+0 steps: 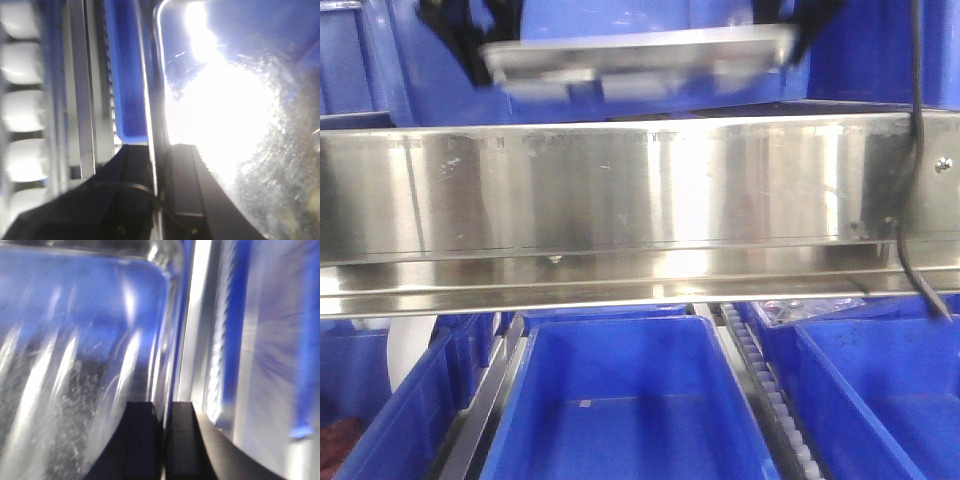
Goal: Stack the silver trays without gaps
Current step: 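Lift the silver tray with both grippers and pull it toward the robot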
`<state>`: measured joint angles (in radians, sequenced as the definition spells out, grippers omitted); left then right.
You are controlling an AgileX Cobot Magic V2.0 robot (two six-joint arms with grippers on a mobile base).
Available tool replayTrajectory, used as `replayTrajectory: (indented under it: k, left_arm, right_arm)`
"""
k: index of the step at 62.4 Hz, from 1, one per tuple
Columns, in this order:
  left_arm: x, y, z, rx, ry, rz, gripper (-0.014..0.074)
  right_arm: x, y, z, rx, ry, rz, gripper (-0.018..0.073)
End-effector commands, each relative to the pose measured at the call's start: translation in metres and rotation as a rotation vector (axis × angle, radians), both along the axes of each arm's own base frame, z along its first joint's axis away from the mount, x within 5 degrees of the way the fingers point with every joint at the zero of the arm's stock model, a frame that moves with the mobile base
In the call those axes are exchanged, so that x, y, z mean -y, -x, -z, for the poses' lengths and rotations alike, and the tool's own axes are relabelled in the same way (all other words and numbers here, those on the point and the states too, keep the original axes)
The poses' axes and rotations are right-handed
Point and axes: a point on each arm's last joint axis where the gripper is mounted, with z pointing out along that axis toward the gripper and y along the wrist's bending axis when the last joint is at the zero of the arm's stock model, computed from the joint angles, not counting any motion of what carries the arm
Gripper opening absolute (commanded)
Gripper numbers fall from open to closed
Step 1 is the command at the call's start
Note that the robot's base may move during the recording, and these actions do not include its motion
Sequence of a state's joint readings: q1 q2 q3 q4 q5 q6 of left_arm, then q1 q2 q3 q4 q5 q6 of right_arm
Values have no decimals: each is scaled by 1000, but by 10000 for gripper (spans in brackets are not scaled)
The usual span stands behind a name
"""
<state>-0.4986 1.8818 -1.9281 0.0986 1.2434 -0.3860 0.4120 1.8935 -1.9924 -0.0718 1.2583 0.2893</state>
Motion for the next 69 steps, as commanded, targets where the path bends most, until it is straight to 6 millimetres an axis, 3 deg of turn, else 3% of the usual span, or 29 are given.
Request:
replayTrajectory:
  k: [1, 13, 25, 51, 69]
  left_arm:
    - [-8, 27, -42, 53, 13, 35, -41]
    - [-19, 49, -70, 120, 34, 54, -41]
    - [-29, 64, -78, 136, 34, 54, -41]
    - [-20, 81, -54, 30, 35, 103, -41]
    - [-8, 99, -62, 53, 46, 162, -41]
  right_arm:
    - [4, 36, -47, 49, -37, -17, 58]
    - [8, 55, -70, 100, -72, -17, 58]
    - [12, 71, -85, 135, -100, -15, 58]
    - [6, 94, -49, -4, -54, -23, 58]
    - [13, 106, -61, 27, -72, -24, 58]
